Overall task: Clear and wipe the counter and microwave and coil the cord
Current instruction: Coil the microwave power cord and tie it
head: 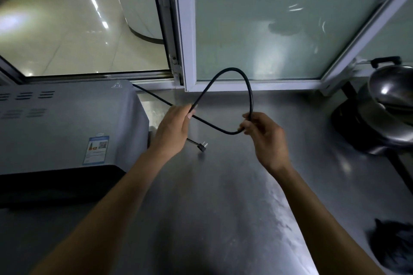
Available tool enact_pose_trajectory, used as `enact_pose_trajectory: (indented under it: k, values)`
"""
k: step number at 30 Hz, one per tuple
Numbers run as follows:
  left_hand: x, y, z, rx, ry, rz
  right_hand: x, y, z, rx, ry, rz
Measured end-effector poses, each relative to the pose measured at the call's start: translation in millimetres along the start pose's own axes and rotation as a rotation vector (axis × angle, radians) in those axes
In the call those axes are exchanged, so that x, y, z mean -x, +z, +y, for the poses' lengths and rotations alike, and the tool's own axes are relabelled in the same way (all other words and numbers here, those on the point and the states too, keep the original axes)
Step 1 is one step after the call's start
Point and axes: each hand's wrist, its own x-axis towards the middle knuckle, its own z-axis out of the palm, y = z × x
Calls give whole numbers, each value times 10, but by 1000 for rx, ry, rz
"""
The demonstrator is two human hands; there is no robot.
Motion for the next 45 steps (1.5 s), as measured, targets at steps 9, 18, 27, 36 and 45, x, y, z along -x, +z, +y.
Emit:
enact_pose_trajectory:
  k: [9, 18, 27, 36, 45]
  values:
    - [-237, 211, -85, -160, 156, -131, -97, 26, -164, -84, -3, 72]
    - [-105, 137, -194, -299, 313, -213, -213, 113, -139, -123, 125, 120]
    - [-90, -79, -134, -360, 335, -278, -267, 290, -135, 894, -644, -27]
    - [-67, -447, -59, -335, 372, -346, -383, 624, -199, 1154, -777, -264]
    - [52, -531, -121, -228, 278, -296, -501, 648, -219, 1114, -849, -54]
